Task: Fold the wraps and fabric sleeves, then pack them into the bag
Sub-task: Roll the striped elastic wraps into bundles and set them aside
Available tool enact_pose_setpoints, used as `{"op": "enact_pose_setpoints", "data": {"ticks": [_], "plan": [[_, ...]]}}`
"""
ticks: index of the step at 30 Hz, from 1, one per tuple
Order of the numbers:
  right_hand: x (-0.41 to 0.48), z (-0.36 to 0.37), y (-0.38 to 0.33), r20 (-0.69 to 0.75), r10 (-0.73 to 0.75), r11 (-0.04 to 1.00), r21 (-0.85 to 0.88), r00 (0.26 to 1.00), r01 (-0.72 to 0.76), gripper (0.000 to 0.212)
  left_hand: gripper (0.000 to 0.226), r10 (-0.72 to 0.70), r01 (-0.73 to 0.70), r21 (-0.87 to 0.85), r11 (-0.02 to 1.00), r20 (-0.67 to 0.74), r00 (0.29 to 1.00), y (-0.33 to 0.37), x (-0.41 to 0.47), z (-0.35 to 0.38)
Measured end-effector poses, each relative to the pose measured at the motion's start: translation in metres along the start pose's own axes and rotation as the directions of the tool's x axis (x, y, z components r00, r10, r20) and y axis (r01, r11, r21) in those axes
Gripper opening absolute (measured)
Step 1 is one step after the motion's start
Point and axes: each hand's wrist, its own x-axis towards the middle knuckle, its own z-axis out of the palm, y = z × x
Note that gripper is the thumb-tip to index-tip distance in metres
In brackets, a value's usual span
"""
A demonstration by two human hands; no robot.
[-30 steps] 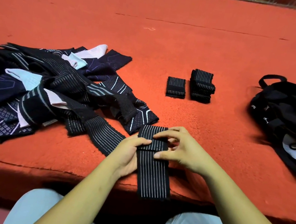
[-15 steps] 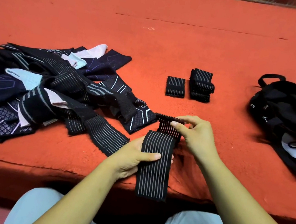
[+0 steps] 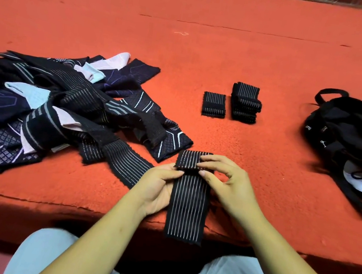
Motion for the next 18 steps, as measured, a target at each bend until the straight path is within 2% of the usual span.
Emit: {"op": "enact_pose_setpoints", "data": {"ticks": [6, 10, 13, 14, 16, 17, 18], "plan": [[-0.003, 0.0, 0.005, 0.022, 0.01, 0.999, -0.04, 1.0, -0.009, 0.02, 0.042, 0.004, -0.004, -0.027, 1.0, 0.01, 1.0, -0.001, 0.0, -0.001], [-0.005, -0.001, 0.007, 0.018, 0.033, 0.999, -0.027, 0.999, -0.032, 0.019, 0.044, -0.006, 0.013, -0.118, 0.993, 0.06, 0.998, 0.001, -0.002, 0.0], [-0.004, -0.003, 0.006, 0.104, 0.068, 0.997, -0.03, 0.992, -0.065, 0.017, 0.034, -0.013, 0.02, -0.129, 0.991, 0.059, 0.998, 0.001, -0.002, 0.002], [-0.002, -0.004, 0.005, 0.114, 0.123, 0.992, 0.023, 0.986, -0.126, 0.014, 0.033, -0.006, 0.01, -0.066, 0.998, 0.054, 0.999, 0.001, -0.001, 0.003], [0.005, -0.009, 0.002, 0.029, 0.331, 0.924, 0.194, 0.943, -0.33, 0.016, 0.031, 0.029, -0.032, 0.062, 0.998, 0.054, 0.998, 0.0, 0.0, 0.004], [0.01, -0.013, 0.002, -0.001, 0.472, 0.847, 0.276, 0.882, -0.453, 0.026, 0.032, 0.04, -0.045, 0.093, 0.995, 0.053, 0.998, 0.0, 0.001, 0.003], [0.015, -0.017, 0.001, 0.03, 0.597, 0.753, 0.324, 0.802, -0.572, 0.041, 0.035, 0.047, -0.053, 0.109, 0.993, 0.056, 0.997, 0.0, 0.002, 0.004]]}}
